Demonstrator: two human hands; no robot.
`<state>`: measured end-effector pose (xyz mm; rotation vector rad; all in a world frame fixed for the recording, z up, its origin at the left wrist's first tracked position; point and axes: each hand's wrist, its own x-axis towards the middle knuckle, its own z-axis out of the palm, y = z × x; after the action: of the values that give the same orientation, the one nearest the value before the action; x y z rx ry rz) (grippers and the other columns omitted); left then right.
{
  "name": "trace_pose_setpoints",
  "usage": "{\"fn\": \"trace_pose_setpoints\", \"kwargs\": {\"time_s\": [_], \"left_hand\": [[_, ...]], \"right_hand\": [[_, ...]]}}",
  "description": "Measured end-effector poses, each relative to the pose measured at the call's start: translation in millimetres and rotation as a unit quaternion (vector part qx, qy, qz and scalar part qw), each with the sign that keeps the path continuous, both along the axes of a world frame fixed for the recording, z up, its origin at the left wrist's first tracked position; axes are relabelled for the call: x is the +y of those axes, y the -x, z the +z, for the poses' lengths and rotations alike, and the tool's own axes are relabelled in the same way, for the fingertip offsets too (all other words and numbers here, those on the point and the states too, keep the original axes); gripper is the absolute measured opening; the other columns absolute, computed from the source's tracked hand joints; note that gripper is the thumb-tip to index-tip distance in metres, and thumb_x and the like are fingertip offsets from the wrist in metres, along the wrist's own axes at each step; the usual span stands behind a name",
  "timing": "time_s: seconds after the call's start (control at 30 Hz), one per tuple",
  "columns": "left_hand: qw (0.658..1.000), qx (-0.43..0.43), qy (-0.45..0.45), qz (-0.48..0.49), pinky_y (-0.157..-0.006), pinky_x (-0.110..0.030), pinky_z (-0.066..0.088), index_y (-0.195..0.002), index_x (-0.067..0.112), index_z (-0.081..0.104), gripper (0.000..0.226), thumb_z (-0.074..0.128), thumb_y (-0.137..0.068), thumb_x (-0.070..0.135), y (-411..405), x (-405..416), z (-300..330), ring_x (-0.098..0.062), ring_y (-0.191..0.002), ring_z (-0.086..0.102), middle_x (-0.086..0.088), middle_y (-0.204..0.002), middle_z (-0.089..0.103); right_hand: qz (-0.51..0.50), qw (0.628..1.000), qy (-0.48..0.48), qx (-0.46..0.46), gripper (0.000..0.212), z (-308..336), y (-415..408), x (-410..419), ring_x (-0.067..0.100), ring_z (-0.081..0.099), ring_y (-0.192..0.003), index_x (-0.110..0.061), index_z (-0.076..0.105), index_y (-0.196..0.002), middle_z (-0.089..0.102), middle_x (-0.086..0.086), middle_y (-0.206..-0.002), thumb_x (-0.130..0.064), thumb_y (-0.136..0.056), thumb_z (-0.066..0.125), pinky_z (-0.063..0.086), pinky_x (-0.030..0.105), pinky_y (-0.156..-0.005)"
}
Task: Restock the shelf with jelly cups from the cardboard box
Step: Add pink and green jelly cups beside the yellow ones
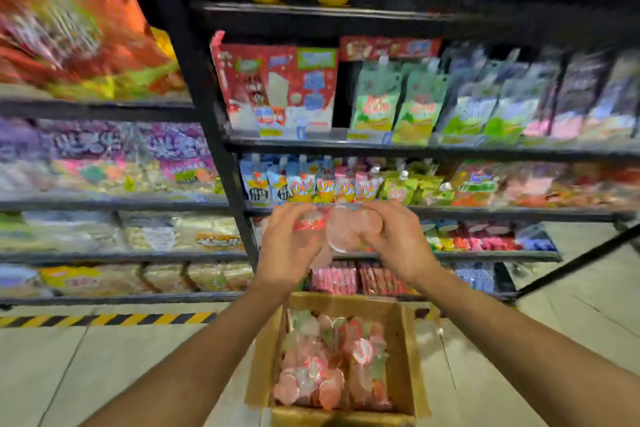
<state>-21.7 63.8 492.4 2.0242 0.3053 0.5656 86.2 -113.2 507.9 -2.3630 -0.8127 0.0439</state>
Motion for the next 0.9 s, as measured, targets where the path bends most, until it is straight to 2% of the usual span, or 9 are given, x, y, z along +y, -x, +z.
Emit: {"fn": "trace_pose_setpoints", "kwargs": {"time_s": [0.1, 0.17, 0.27, 0.4, 0.5, 0.6, 0.7, 0.87, 0.9], "left_hand": [[0.999, -0.033, -0.006, -0.006, -0.093, -0.023, 0.044, -0.111, 0.041, 0.062, 0.046, 0.068, -0.069, 0.021, -3.1, 2.2, 61.0, -0.002, -0.105, 0.058, 0.014, -0.11, 0.061], [0.999, -0.053, 0.001, -0.011, -0.093, -0.02, 0.044, -0.108, 0.05, 0.056, 0.051, 0.065, -0.068, 0.02, -10.4, 4.0, 90.3, -0.004, -0.105, 0.058, 0.019, -0.111, 0.059], [0.996, -0.081, 0.007, -0.022, -0.093, -0.015, 0.042, -0.111, 0.052, 0.053, 0.054, 0.07, -0.076, 0.014, -17.8, -0.5, 126.0, 0.001, -0.108, 0.055, 0.016, -0.117, 0.058], [0.994, -0.101, 0.012, -0.026, -0.082, 0.0, 0.036, -0.114, 0.045, 0.055, 0.05, 0.071, -0.085, 0.007, -30.6, -14.2, 168.5, 0.02, -0.109, 0.045, 0.028, -0.118, 0.053], [0.991, -0.131, -0.015, -0.02, -0.084, -0.002, 0.036, -0.114, 0.044, 0.056, 0.051, 0.071, -0.083, 0.006, -50.1, -29.4, 197.6, 0.012, -0.113, 0.048, 0.022, -0.119, 0.056], [0.987, -0.157, -0.042, -0.007, -0.09, -0.013, 0.04, -0.115, 0.039, 0.059, 0.049, 0.071, -0.08, 0.008, -73.9, -46.6, 221.8, 0.003, -0.114, 0.052, 0.018, -0.12, 0.059], [0.983, -0.17, -0.061, 0.024, -0.092, -0.02, 0.043, -0.116, 0.035, 0.062, 0.045, 0.067, -0.075, 0.018, -98.9, -64.8, 239.3, -0.001, -0.113, 0.055, 0.014, -0.119, 0.061], [0.98, -0.164, -0.07, 0.084, -0.088, -0.007, 0.04, -0.117, 0.03, 0.065, 0.046, 0.07, -0.081, 0.002, -140.2, -90.5, 259.0, 0.007, -0.109, 0.053, 0.013, -0.119, 0.062], [0.98, -0.162, -0.065, 0.092, -0.086, -0.004, 0.039, -0.118, 0.029, 0.065, 0.045, 0.069, -0.082, 0.002, -146.8, -95.5, 261.7, 0.008, -0.109, 0.053, 0.013, -0.119, 0.061]], "right_hand": [[0.009, 0.998, -0.006, -0.066, 0.045, 70.6, -3.5, -4.0, 0.032, 0.062, -0.105, -0.012, 0.07, -0.119, 0.07, 0.012, -0.109, -0.017, -0.075, 0.076, 0.046, 0.038, -0.092], [0.008, 0.995, -0.002, -0.101, 0.045, 109.0, -8.0, -7.8, 0.031, 0.063, -0.105, -0.014, 0.069, -0.12, 0.07, 0.01, -0.112, -0.023, -0.076, 0.073, 0.049, 0.041, -0.091], [0.01, 0.99, 0.001, -0.143, 0.043, 150.8, -13.4, -16.6, 0.025, 0.061, -0.112, -0.015, 0.069, -0.122, 0.07, 0.005, -0.118, -0.023, -0.081, 0.078, 0.043, 0.034, -0.095], [-0.008, 0.986, -0.032, -0.166, 0.042, 191.8, -23.8, -35.5, 0.013, 0.057, -0.105, -0.019, 0.066, -0.124, 0.066, -0.003, -0.116, -0.025, -0.083, 0.079, 0.04, 0.025, -0.088], [-0.005, 0.983, -0.072, -0.169, 0.037, 213.8, -45.7, -50.9, 0.006, 0.053, -0.097, -0.021, 0.064, -0.118, 0.063, -0.007, -0.109, -0.025, -0.084, 0.078, 0.045, 0.026, -0.085], [-0.016, 0.979, -0.135, -0.15, 0.033, 228.6, -76.2, -67.0, 0.01, 0.058, -0.094, -0.023, 0.063, -0.11, 0.063, -0.007, -0.103, -0.022, -0.081, 0.078, 0.049, 0.029, -0.081], [-0.025, 0.971, -0.219, -0.095, 0.028, 239.2, -105.3, -85.1, 0.005, 0.06, -0.088, -0.024, 0.061, -0.102, 0.063, -0.011, -0.098, -0.018, -0.081, 0.078, 0.047, 0.02, -0.072], [-0.05, 0.937, -0.345, 0.037, 0.029, 249.0, -152.8, -106.8, 0.013, 0.062, -0.085, -0.018, 0.058, -0.099, 0.062, -0.005, -0.096, -0.012, -0.079, 0.078, 0.05, 0.025, -0.071], [-0.052, 0.925, -0.371, 0.067, 0.029, 251.3, -159.1, -108.5, 0.01, 0.063, -0.083, -0.014, 0.057, -0.101, 0.061, -0.003, -0.096, -0.009, -0.079, 0.076, 0.051, 0.022, -0.068]]}}
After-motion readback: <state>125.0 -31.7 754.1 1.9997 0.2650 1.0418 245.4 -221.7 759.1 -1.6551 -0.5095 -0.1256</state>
